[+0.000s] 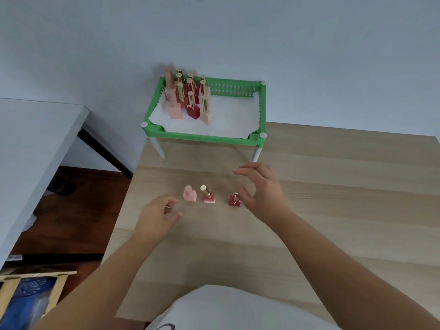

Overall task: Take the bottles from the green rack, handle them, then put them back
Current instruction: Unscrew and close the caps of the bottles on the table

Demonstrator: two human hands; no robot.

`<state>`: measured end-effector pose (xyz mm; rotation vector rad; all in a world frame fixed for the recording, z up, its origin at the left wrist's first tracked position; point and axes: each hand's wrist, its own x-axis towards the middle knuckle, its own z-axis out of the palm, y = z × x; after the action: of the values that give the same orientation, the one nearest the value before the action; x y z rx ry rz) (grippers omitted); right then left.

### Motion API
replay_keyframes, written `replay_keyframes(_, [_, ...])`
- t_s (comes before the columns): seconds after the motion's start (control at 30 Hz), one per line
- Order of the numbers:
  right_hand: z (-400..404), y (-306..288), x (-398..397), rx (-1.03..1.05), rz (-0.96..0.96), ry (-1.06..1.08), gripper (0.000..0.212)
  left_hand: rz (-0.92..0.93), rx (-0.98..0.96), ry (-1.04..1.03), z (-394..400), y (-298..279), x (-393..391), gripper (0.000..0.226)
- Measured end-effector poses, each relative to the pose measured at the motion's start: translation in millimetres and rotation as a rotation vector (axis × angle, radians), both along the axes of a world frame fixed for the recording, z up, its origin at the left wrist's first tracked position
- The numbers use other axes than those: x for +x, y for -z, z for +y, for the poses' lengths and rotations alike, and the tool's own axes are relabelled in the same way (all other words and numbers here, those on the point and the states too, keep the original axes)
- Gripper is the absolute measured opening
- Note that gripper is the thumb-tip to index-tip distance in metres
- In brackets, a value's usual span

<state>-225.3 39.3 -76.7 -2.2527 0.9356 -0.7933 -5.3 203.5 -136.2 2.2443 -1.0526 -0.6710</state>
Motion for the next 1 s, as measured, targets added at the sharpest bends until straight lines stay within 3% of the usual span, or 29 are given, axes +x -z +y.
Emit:
replay_keyframes(0.13, [4,-6,37,-0.117,0.097,-0.163,0.033,0.093,-0.003,0.046,-11,15,3,0.051])
replay_keyframes(0.23, [9,-2,61,-0.007,0.297,-0.254,0.033,0.164,-0.051,0.038,-21,20,-3,0.057])
replay_keyframes(0.33, [13,5,80,0.018,0.464,-0.311,0.038,0.176,-0.061,0.004,-30,20,-8,0.050])
replay_keyframes(0.5, [17,11,94,-0.012,0.561,-0.362,0.029,0.156,-0.072,-0.001,-33,20,-10,0.031])
replay_keyframes(0.8, [26,7,86,-0.150,0.535,-0.416,0.021,0.244,-0.115,-0.047,-12,16,-12,0.023])
replay_keyframes(1.0, [31,-3,56,-0.091,0.335,-0.418,0.016,0.253,-0.220,-0.016,8,-2,-27,0.019])
